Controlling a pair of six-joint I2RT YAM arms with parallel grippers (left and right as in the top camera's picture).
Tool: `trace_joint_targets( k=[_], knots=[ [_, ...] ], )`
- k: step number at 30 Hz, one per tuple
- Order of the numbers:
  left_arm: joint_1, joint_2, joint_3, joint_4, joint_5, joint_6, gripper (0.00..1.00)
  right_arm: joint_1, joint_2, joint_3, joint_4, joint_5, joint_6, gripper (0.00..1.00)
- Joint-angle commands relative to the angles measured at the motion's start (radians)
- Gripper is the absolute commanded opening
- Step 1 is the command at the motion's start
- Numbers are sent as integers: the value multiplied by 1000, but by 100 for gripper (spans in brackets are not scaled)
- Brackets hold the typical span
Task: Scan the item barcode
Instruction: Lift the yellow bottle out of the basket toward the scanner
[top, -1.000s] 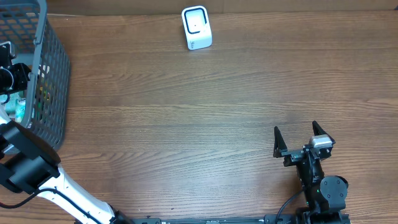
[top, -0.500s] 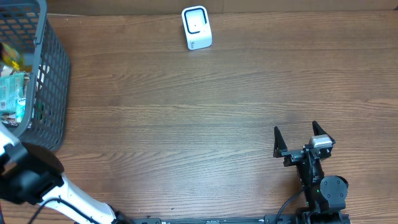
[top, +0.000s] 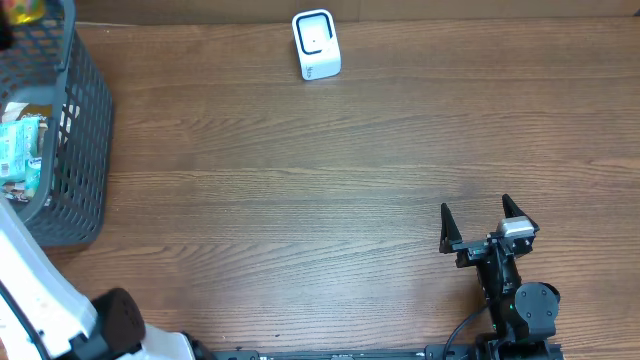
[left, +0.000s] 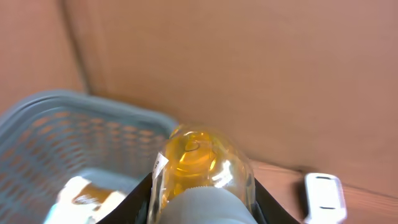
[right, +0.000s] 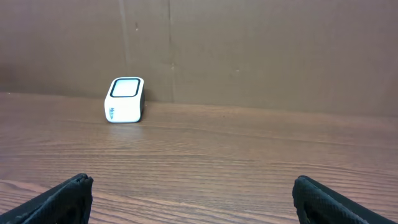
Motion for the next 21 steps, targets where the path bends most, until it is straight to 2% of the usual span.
trace_joint_targets(
  k=[1,9,10,13,21],
  knots=[
    [-96,-84,27,-4,-4,-55,12,-1,-1,-11,3,-2,-1,100],
    [-356,-94,20,-136,-90,-78,16,-1,-1,-11,3,-2,-1,100],
    [-426,-86,10,-160,-130,-100,16,-1,-1,-11,3,-2,-1,100],
    [-525,-71,-14,-167,-197,-162,16,-1,-1,-11,3,-2,-1,100],
    [-787,15,-27,-203,-319,-190,16,-1,-1,-11,3,-2,-1,100]
  ],
)
